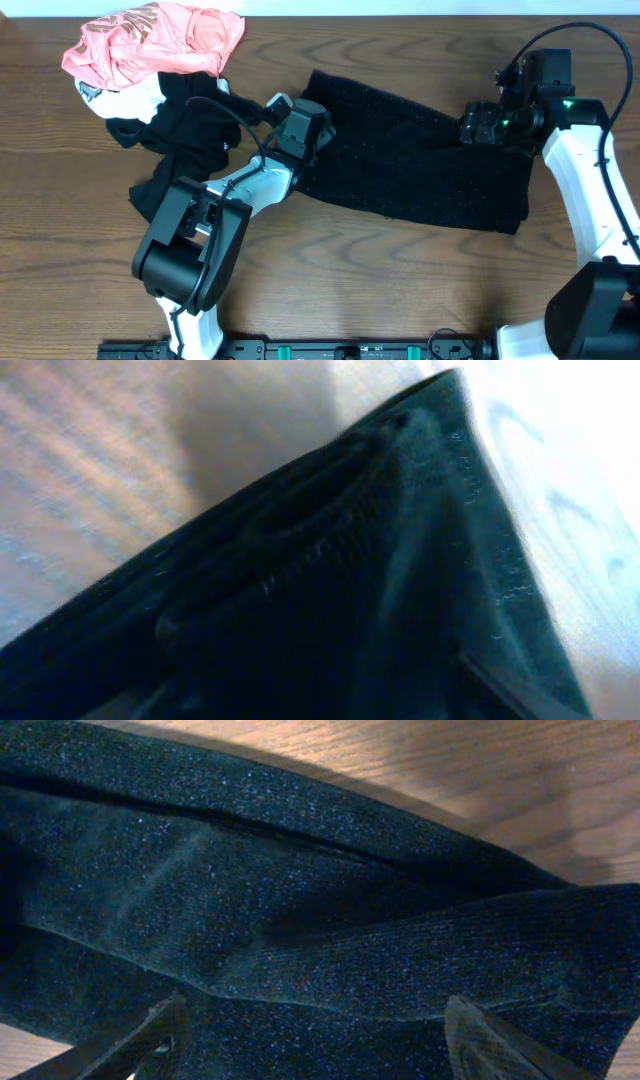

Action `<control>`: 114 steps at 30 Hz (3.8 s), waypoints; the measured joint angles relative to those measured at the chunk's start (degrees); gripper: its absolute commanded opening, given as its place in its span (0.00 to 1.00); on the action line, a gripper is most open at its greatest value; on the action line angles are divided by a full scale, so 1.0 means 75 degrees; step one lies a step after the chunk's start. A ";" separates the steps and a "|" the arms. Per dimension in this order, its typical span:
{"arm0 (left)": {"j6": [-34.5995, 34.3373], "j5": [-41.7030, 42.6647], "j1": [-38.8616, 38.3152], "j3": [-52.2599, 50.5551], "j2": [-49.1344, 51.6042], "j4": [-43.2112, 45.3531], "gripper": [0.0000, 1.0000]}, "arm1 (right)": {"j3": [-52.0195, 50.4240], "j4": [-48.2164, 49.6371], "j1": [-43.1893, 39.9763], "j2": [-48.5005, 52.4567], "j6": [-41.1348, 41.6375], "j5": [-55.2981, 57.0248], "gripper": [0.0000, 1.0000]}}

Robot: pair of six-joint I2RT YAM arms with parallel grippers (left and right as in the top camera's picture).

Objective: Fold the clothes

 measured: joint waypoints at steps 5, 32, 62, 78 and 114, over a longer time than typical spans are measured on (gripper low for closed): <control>-0.0029 -0.0003 0.0000 0.0000 0.0003 0.0731 0.34 | 0.0000 -0.0064 0.0000 0.0000 0.0006 0.0000 0.79; -0.0041 -0.0003 0.0178 0.1679 0.0527 0.1973 0.49 | 0.0000 -0.0804 0.0000 0.0000 0.0012 -0.0009 0.75; 0.4100 0.1285 0.0644 0.2005 0.0746 -0.1352 0.98 | 0.0000 0.0979 0.0571 0.0624 0.0166 -0.0277 0.79; 0.6292 0.1370 0.0682 0.2017 0.0629 -0.3171 0.98 | -0.0003 0.1938 0.0571 0.2430 0.1113 -0.0306 0.75; 0.6624 0.1227 0.0685 0.2014 0.0530 -0.4593 0.98 | 0.1827 -0.2238 -0.2387 0.0414 0.0393 -0.0871 0.99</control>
